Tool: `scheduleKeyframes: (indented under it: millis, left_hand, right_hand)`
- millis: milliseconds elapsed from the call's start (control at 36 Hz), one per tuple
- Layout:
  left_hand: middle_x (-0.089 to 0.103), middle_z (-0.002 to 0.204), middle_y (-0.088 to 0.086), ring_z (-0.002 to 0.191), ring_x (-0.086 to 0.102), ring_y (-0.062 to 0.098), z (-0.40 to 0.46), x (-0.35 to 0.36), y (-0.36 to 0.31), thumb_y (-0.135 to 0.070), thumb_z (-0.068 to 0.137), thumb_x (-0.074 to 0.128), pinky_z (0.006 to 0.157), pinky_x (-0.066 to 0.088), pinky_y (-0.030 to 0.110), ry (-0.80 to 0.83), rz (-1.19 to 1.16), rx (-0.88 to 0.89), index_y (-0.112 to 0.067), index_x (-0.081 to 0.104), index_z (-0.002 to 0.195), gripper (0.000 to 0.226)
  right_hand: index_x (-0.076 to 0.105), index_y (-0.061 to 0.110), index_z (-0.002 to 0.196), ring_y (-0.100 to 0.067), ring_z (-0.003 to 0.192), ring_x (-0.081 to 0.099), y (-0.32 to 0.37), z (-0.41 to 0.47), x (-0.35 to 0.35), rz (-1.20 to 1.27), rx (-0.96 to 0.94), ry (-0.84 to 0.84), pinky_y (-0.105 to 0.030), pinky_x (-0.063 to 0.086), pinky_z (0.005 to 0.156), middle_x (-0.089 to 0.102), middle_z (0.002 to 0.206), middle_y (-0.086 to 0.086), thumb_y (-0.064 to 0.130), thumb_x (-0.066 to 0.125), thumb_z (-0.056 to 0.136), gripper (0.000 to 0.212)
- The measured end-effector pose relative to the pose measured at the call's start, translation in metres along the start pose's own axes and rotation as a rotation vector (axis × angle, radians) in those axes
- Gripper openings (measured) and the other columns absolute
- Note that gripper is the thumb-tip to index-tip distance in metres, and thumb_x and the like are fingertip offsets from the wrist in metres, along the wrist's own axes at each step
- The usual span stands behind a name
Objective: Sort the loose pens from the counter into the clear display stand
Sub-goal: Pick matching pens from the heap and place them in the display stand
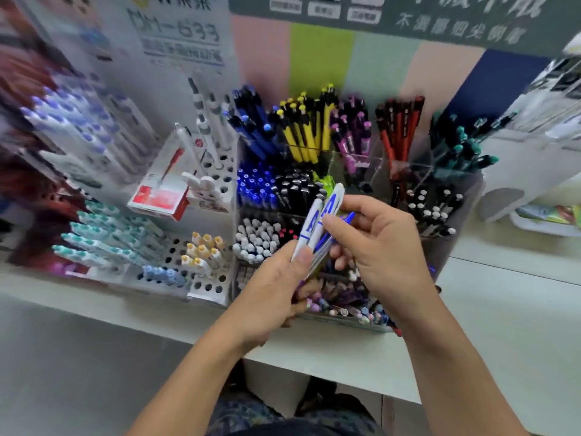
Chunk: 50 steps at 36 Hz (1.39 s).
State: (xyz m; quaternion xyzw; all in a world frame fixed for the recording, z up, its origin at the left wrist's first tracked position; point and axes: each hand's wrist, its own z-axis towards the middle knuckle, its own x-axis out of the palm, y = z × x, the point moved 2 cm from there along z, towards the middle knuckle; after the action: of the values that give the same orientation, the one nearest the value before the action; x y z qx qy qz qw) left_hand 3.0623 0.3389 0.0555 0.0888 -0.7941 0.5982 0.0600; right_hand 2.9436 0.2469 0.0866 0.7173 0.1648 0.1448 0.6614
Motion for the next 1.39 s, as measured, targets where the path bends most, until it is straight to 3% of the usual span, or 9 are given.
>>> scheduleKeyframes:
  millis: [167,306,472,583,722,833,1000,1222,1389]
  left_hand:
    - [0.04,0.063,-0.004,0.042,0.033,0.003,-0.008,-0.041,-0.01,-0.043,0.092,0.058,0.038,0.027,0.012,-0.084,-0.31,0.031,-0.032,0.063,0.087,0.013]
    - [0.05,0.069,0.0,0.046,0.033,0.011,-0.008,-0.072,-0.012,-0.038,0.102,0.045,0.041,0.028,0.018,-0.327,-0.035,0.313,-0.027,0.055,0.094,0.017]
    - [0.058,0.082,0.031,0.047,0.028,0.038,-0.007,-0.08,-0.017,-0.041,0.1,0.043,0.04,0.028,0.045,-0.417,-0.009,0.321,-0.064,0.059,0.1,0.028]
    - [0.072,0.112,-0.001,0.061,0.05,0.015,0.001,-0.086,-0.012,-0.043,0.101,0.044,0.074,0.05,0.058,-0.41,0.094,0.302,-0.056,0.056,0.113,0.021]
    - [0.073,0.114,-0.004,0.05,0.042,0.017,0.003,-0.086,-0.016,-0.038,0.1,0.045,0.043,0.039,0.025,-0.41,0.029,0.32,-0.037,0.056,0.12,0.022]
    - [0.074,0.109,0.0,0.046,0.032,0.027,0.002,-0.087,-0.02,-0.034,0.099,0.045,0.038,0.027,0.031,-0.392,-0.025,0.321,-0.028,0.056,0.115,0.02]
    - [0.068,0.093,0.019,0.039,0.033,0.012,0.004,-0.091,-0.018,-0.037,0.096,0.052,0.039,0.03,0.02,-0.25,-0.128,0.249,-0.026,0.062,0.102,0.016]
    - [0.058,0.061,-0.012,0.045,0.033,0.013,0.004,-0.089,-0.013,-0.02,0.102,0.052,0.04,0.031,0.02,-0.34,-0.083,0.278,-0.009,0.061,0.114,0.019]
    - [0.074,0.112,-0.003,0.046,0.037,0.019,0.002,-0.082,-0.017,-0.017,0.102,0.051,0.039,0.034,0.018,-0.366,0.001,0.327,-0.021,0.058,0.113,0.014]
  right_hand:
    - [0.073,0.012,0.098,-0.021,0.053,0.063,0.03,0.002,0.026,-0.063,-0.204,-0.111,-0.026,0.053,0.049,0.07,0.072,-0.015,0.002,0.074,0.088,0.015]
    - [0.068,0.022,0.099,-0.017,0.061,0.069,0.069,0.007,0.02,-0.241,-0.588,-0.4,-0.026,0.056,0.057,0.071,0.081,-0.001,0.013,0.074,0.093,0.012]
    - [0.074,0.006,0.101,-0.015,0.071,0.07,0.055,0.024,0.05,-0.646,-0.733,-0.363,-0.03,0.058,0.066,0.072,0.088,0.001,0.011,0.074,0.094,0.009]
    - [0.075,0.003,0.102,-0.01,0.076,0.069,0.043,0.033,0.062,-0.725,-0.742,-0.314,-0.033,0.059,0.069,0.073,0.092,0.001,0.011,0.073,0.094,0.012]
    - [0.075,0.008,0.114,-0.004,0.076,0.069,0.038,0.05,0.068,-0.674,-0.572,-0.216,-0.032,0.061,0.07,0.073,0.095,0.007,0.015,0.067,0.097,0.02]
    - [0.068,0.008,0.129,-0.008,0.074,0.067,0.039,0.056,0.07,-0.608,-0.418,-0.087,-0.021,0.061,0.067,0.069,0.101,0.001,0.008,0.058,0.102,0.029]
    - [0.074,0.014,0.114,-0.007,0.062,0.07,0.057,0.058,0.061,-0.73,-0.322,-0.064,-0.024,0.061,0.062,0.068,0.082,0.003,0.008,0.067,0.096,0.02]
    - [0.075,0.02,0.088,-0.005,0.061,0.071,0.071,0.054,0.033,-0.848,-0.272,-0.021,-0.033,0.063,0.072,0.072,0.071,0.008,0.009,0.079,0.087,0.011]
    - [0.077,0.011,0.102,-0.011,0.071,0.072,0.065,0.047,0.064,-0.666,-0.502,0.017,-0.03,0.061,0.07,0.074,0.081,0.004,0.004,0.076,0.089,0.014]
